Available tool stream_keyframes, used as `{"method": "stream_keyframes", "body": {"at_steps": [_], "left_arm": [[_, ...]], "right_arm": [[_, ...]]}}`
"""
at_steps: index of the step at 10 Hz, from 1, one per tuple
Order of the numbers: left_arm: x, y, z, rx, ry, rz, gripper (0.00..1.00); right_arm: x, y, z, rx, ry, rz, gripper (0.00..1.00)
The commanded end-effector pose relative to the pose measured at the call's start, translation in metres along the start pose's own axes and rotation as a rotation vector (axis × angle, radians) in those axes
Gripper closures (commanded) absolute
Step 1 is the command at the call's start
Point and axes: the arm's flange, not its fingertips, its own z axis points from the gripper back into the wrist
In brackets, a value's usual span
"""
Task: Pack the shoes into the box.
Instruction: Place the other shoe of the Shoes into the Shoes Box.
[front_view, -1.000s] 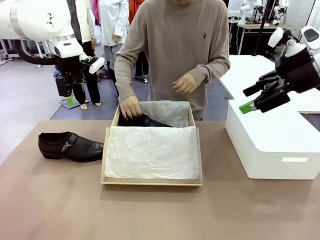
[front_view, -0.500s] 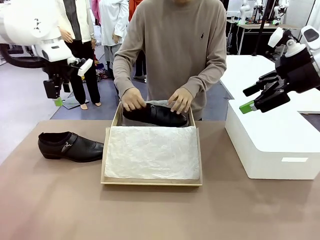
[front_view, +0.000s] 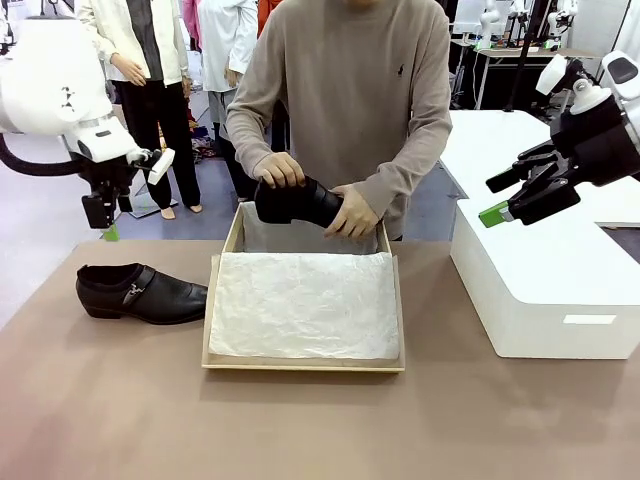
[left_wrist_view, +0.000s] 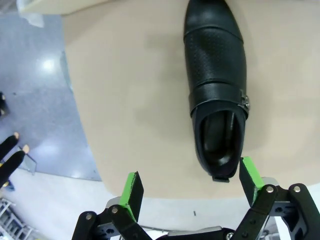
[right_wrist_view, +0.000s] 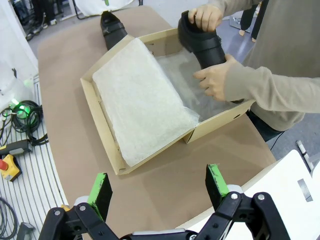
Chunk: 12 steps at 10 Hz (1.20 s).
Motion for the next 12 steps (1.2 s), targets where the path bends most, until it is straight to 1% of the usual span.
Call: {"method": "stream_keyframes", "body": {"at_steps": [1, 3, 4, 9, 10, 12], "left_arm": [[-0.006, -0.005, -0.005, -0.032, -0.004, 0.02, 0.0], [-0.008, -0.008, -0.002, -0.049, -0.021, 0.019, 0.0], [-0.004, -0.003, -0.008, -0.029, 0.003, 0.006, 0.0], [-0.004, -0.003, -0.008, -0.029, 0.003, 0.006, 0.0], [-0.002, -0.005, -0.008, -0.039, 0.001, 0.006, 0.0], [-0.005, 0.007, -0.019, -0.085, 0.008, 0.006, 0.0]], "right_arm": [[0.0, -0.004, -0.001, 0.017, -0.028, 0.021, 0.0], [0.0, -0.004, -0.001, 0.017, -0.028, 0.021, 0.0], [0.0, -0.004, -0.001, 0.017, -0.028, 0.021, 0.0], [0.0, -0.004, -0.001, 0.017, -0.028, 0.021, 0.0], [0.0, -0.004, -0.001, 0.017, -0.028, 0.021, 0.0], [0.0, -0.004, -0.001, 0.017, -0.028, 0.021, 0.0]]}}
